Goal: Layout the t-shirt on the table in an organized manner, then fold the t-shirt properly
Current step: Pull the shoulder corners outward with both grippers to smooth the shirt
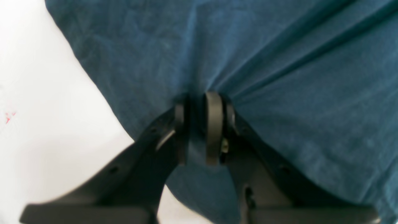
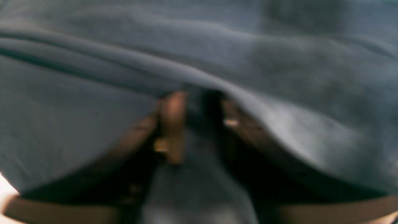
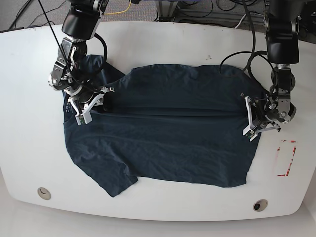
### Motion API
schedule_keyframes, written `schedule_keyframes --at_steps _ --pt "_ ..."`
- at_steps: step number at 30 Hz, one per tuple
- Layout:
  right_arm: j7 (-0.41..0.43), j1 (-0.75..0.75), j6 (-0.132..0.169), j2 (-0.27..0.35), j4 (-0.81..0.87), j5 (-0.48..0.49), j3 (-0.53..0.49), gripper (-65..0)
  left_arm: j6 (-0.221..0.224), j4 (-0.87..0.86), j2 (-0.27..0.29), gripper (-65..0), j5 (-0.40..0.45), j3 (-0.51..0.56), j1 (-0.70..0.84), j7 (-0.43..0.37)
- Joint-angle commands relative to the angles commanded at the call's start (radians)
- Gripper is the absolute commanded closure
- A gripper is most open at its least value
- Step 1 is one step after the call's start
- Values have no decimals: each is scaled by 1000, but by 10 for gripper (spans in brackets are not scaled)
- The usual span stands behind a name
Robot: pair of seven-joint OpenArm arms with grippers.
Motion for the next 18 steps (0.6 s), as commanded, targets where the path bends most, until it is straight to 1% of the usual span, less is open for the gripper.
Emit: schedule_keyframes --at_steps 2,4,8,10,13,14,16,18 --pt "-54 -3 0 0 77 6 5 -374 0 55 0 -69 0 0 2 35" --pt "-106 -26 0 -2 152 6 8 -411 0 107 0 -69 0 -2 6 69" --pt "-203 -87 0 -9 330 8 9 -439 0 219 0 -71 0 -2 41 133" --pt "-227 -124 0 -28 396 8 12 -442 0 265 0 -78 0 -2 51 152" --pt "-269 -193 0 -71 482 8 78 -442 0 325 0 -144 0 -2 71 186" --pt "-285 -218 0 -98 491 8 117 -442 0 351 0 -196 0 -2 77 195" --pt "-302 -241 0 -129 491 8 160 -444 0 385 0 -262 2 -3 91 204" --pt "-316 -272 0 -152 491 11 226 -444 0 423 -2 -325 2 -3 117 207"
